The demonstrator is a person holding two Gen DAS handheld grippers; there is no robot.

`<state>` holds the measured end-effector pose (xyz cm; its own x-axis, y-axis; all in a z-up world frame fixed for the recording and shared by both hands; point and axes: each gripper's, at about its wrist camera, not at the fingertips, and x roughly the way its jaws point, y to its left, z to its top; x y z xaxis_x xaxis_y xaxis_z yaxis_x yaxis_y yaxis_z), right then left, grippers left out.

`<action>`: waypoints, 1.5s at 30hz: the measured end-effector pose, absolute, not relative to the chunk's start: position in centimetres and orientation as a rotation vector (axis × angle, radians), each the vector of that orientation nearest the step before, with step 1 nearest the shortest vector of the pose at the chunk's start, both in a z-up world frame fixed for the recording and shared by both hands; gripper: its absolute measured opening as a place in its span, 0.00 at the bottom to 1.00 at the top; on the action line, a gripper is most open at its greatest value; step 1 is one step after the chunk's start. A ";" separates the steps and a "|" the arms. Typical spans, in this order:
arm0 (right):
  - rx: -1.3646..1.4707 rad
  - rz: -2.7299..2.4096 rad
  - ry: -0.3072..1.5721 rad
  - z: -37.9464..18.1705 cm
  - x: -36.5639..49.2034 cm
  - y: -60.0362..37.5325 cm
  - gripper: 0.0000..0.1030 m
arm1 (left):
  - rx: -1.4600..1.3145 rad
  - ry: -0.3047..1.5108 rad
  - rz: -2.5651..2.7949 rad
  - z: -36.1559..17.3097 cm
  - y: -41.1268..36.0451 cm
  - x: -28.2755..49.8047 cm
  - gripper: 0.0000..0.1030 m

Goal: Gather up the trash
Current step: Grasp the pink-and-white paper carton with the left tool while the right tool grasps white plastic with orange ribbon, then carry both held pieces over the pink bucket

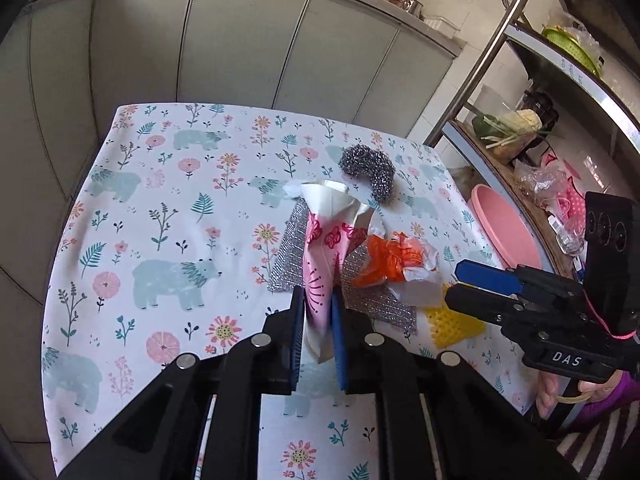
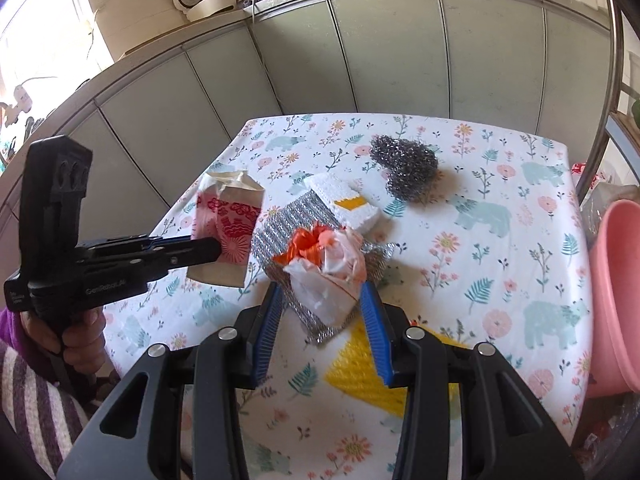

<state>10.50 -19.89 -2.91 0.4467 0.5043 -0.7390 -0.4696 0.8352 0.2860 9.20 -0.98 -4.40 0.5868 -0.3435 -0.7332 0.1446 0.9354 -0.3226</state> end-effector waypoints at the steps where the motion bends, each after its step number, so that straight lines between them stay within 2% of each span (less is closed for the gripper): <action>1: 0.037 0.603 0.929 -2.9 10.7 -19.7 0.40 | -0.244 0.892 -0.285 -4.2 -0.7 9.1 0.12; 19: -0.011 0.579 0.955 -4.8 11.5 -18.0 0.40 | -0.299 0.769 -0.273 -2.1 2.2 7.6 0.12; 20: -0.008 0.582 0.955 -4.8 11.5 -18.0 0.39 | -0.302 0.767 -0.271 -2.1 2.3 7.6 0.12; 22: -0.007 0.587 0.953 -4.7 11.5 -18.0 0.30 | -0.307 0.764 -0.268 -2.2 2.5 7.6 0.12; 24: -0.003 0.590 0.948 -4.5 11.3 -18.1 0.27 | -0.312 0.759 -0.268 -2.1 2.7 7.5 0.12; 45: 0.052 0.512 0.704 3.5 6.3 -24.4 0.26 | -0.269 0.641 -0.292 1.4 0.9 7.0 0.12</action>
<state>6.26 -24.37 3.53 0.6445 0.4661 -0.6061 -0.4320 0.8760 0.2143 6.99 0.88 1.39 0.7637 -0.3473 -0.5441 0.1830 0.9248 -0.3335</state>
